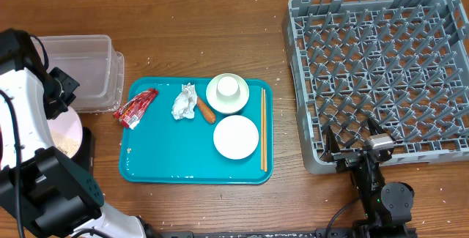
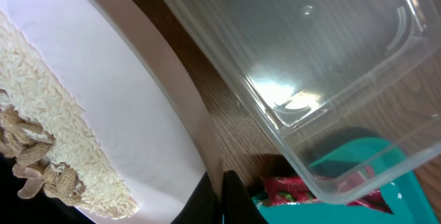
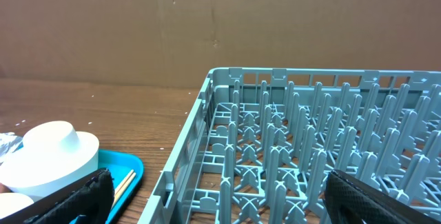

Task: Sort waste into correct bins and load items into the dishwasher
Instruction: 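Lift the white plate with the left gripper and carry it left, then tilt the plate over the black tray to dump the rice scraps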

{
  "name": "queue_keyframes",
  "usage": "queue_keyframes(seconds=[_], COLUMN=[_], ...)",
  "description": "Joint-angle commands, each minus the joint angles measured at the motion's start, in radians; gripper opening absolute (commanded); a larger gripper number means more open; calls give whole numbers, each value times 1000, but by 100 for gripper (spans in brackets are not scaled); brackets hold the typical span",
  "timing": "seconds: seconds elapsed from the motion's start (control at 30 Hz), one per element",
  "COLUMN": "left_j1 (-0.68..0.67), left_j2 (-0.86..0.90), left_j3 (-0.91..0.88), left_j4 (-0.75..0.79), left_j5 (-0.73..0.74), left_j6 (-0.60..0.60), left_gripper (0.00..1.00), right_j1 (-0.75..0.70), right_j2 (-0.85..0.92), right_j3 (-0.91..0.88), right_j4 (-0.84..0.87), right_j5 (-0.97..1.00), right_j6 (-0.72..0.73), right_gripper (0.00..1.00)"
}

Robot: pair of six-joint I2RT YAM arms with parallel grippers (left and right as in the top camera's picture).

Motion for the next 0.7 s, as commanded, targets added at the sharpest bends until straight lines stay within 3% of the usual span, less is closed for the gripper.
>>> queue_keyframes(seconds=[0.0, 0.27, 0.43, 0.67], left_j1=[34, 90, 156, 216], left_j2=[-13, -13, -13, -13], left_j3=[-30, -32, -37, -38], left_j4=[27, 36, 58, 42], left_j5=[66, 94, 274, 327], left_j6=[48, 97, 149, 187], left_gripper=[4, 4, 4, 4], right_j1=[-2, -2, -2, -2], right_j2=[-11, -11, -11, -11], right_j3=[-10, -10, -10, -10], right_j4=[5, 5, 5, 5], right_j5=[1, 1, 1, 1], right_j6=[-4, -4, -4, -4], right_gripper=[100, 100, 100, 100])
